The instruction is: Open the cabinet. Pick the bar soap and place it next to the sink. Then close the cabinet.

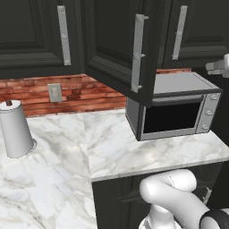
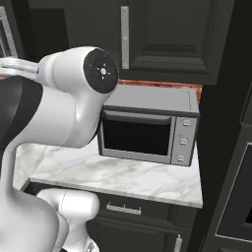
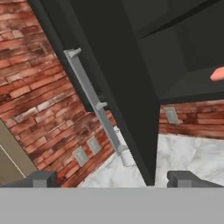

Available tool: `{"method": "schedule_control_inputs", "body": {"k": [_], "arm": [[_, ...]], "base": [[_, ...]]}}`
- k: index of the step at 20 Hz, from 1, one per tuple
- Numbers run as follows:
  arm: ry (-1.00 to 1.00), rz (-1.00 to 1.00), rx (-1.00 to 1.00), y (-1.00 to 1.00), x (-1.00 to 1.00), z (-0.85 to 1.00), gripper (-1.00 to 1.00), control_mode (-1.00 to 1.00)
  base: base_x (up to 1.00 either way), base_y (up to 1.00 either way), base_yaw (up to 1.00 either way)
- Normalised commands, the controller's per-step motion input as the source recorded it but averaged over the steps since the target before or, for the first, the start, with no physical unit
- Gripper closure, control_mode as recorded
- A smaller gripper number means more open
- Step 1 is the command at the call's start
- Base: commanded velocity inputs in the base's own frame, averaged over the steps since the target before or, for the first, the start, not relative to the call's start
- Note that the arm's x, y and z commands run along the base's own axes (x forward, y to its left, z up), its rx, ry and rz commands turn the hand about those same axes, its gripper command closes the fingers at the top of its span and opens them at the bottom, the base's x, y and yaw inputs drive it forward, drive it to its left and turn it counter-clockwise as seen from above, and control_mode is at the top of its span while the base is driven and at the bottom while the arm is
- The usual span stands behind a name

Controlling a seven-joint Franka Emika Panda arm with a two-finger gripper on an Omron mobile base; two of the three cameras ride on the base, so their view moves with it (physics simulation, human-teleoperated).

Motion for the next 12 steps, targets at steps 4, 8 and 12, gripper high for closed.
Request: {"method": "schedule_control_inputs", "body": {"k": [4, 8, 12], "arm": [[0.08, -0.09, 0.17, 0.02, 0.33, -0.07, -1.00, -1.00], [0.23, -0.10, 0.24, 0.00, 0.31, 0.00, -1.00, -1.00], [0.28, -0.01, 0.17, 0.15, 0.22, -0.02, -1.00, -1.00]], "base": [[0.00, 0.00, 0.00], [0.00, 0.00, 0.00], [0.00, 0.00, 0.00]]}}
